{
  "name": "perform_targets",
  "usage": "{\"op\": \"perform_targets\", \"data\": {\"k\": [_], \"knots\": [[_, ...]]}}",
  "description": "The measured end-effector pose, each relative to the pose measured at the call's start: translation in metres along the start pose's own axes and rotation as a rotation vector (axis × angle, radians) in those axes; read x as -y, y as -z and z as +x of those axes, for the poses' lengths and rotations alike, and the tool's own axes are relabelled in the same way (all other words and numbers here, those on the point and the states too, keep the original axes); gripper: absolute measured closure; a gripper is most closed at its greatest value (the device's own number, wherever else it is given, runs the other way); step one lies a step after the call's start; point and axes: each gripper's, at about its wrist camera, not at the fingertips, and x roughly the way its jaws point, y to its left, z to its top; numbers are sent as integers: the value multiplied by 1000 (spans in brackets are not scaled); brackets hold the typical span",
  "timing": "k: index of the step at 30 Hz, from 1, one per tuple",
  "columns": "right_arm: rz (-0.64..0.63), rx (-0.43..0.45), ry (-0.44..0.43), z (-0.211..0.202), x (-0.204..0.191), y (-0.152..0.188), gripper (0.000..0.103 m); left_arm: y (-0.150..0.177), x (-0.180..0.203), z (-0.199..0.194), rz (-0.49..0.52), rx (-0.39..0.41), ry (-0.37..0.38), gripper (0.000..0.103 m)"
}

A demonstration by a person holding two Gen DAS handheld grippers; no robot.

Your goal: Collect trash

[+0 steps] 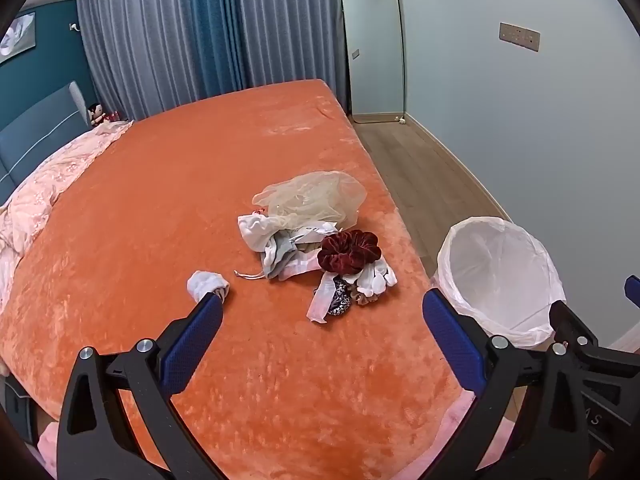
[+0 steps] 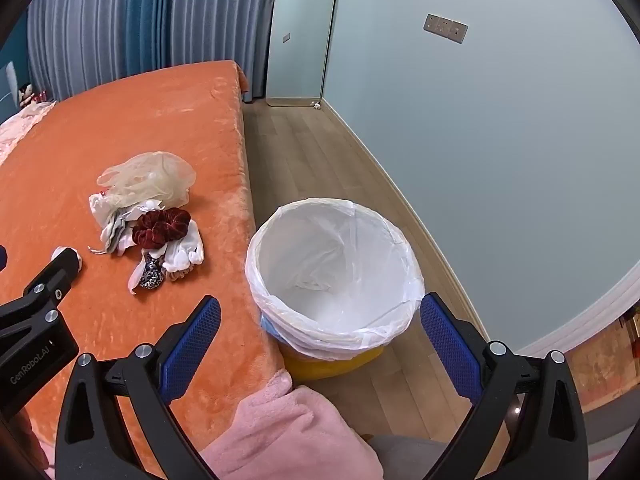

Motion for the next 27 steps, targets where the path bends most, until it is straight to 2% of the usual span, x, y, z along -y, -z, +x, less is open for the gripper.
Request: {"op": "perform_targets", "data": {"k": [14, 27], "knots": [[13, -1, -2, -5, 16, -11, 7, -9, 7, -4, 5, 6, 4, 8], [21, 11, 6, -8, 16, -12, 7, -10, 9, -12, 6, 15, 8, 9]]}}
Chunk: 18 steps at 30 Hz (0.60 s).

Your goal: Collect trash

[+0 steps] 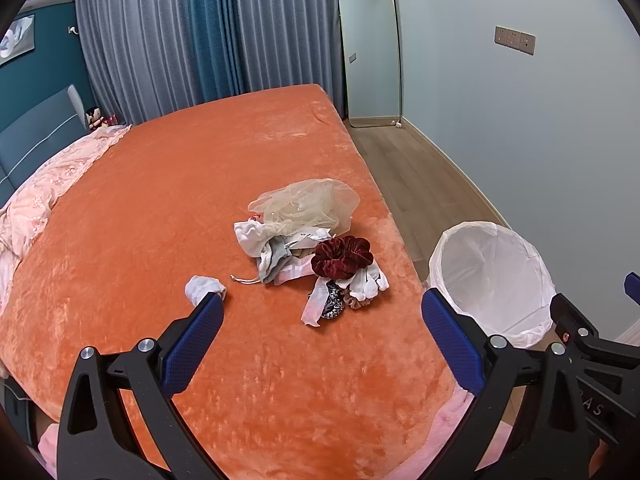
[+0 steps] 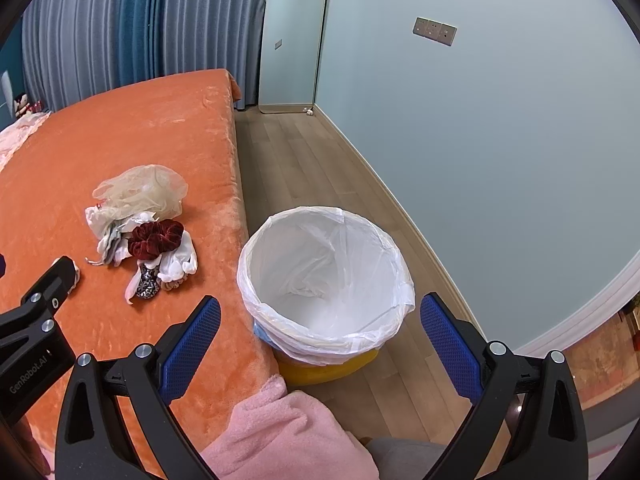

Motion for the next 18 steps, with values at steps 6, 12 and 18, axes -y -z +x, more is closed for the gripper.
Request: {"op": "perform_targets", "data": {"k": [6, 12, 18], "knots": [[-2, 0, -2, -1, 0, -3, 7, -2, 1, -1, -4, -1, 2, 9], [-1, 2, 1, -2, 0, -7, 7, -2, 1, -1, -4, 1, 3, 9], [0, 3, 0, -2, 0, -6, 7, -1, -1, -1, -6, 2, 5, 9]]}}
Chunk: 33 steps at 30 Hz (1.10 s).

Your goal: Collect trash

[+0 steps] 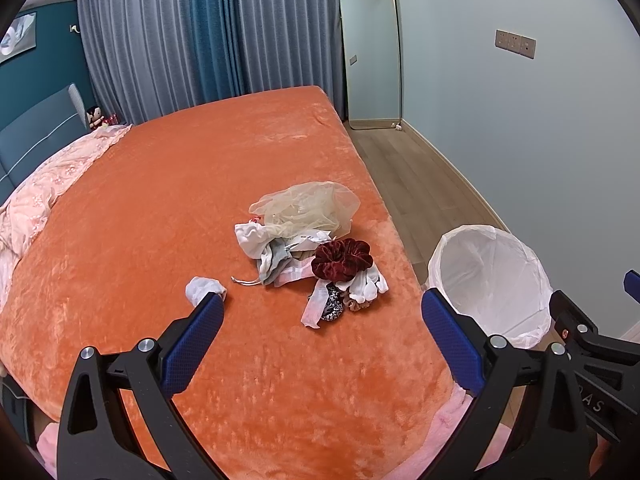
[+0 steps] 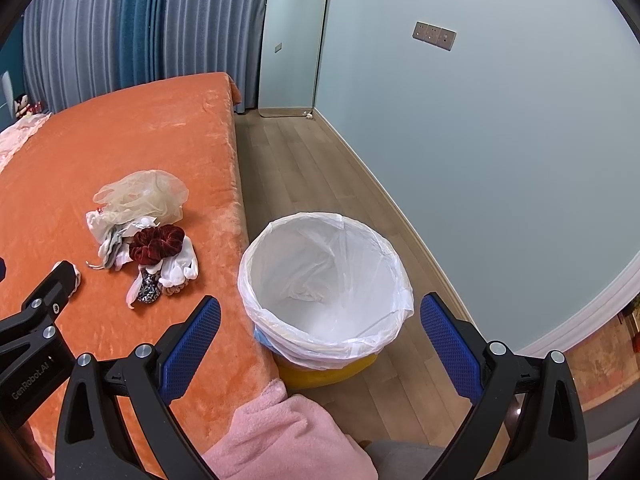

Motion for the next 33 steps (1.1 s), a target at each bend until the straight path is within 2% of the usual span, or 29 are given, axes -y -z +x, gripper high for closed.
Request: {"op": "perform_targets", "data": {"k": [33], "knots": [[8, 18, 20, -4, 2, -7, 7, -5, 2, -3, -3, 7, 5, 9]]}}
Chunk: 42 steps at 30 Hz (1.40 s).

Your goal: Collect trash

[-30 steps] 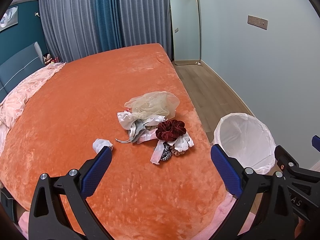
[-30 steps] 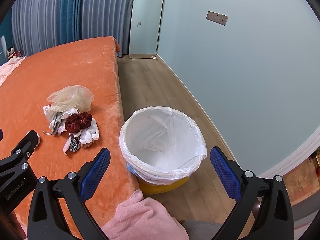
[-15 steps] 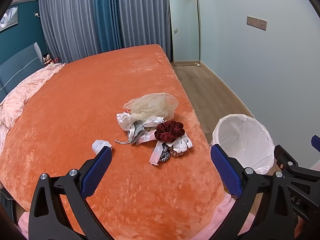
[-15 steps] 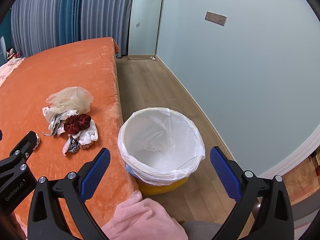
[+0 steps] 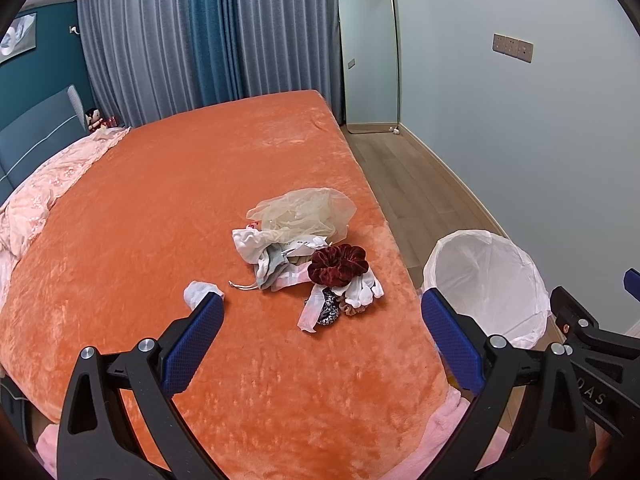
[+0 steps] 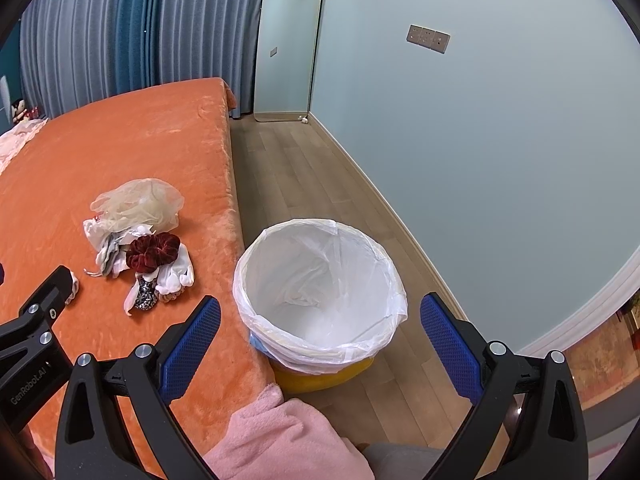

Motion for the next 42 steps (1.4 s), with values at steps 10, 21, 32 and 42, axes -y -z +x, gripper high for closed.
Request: {"op": "perform_targets", "data": {"k": [10, 21, 32, 42], "knots": [[0, 5, 3, -2, -1, 0, 7, -14, 7, 0, 0, 4, 2, 9], [2, 15, 5, -6, 0, -4, 7, -16, 5, -3, -2, 15, 8, 9], [-7, 30, 10, -11, -7, -8, 7, -13, -2, -4, -17, 24, 14, 9], [-21, 40, 10, -15, -19, -10, 7, -13, -20, 2, -38, 25, 16, 9]]}}
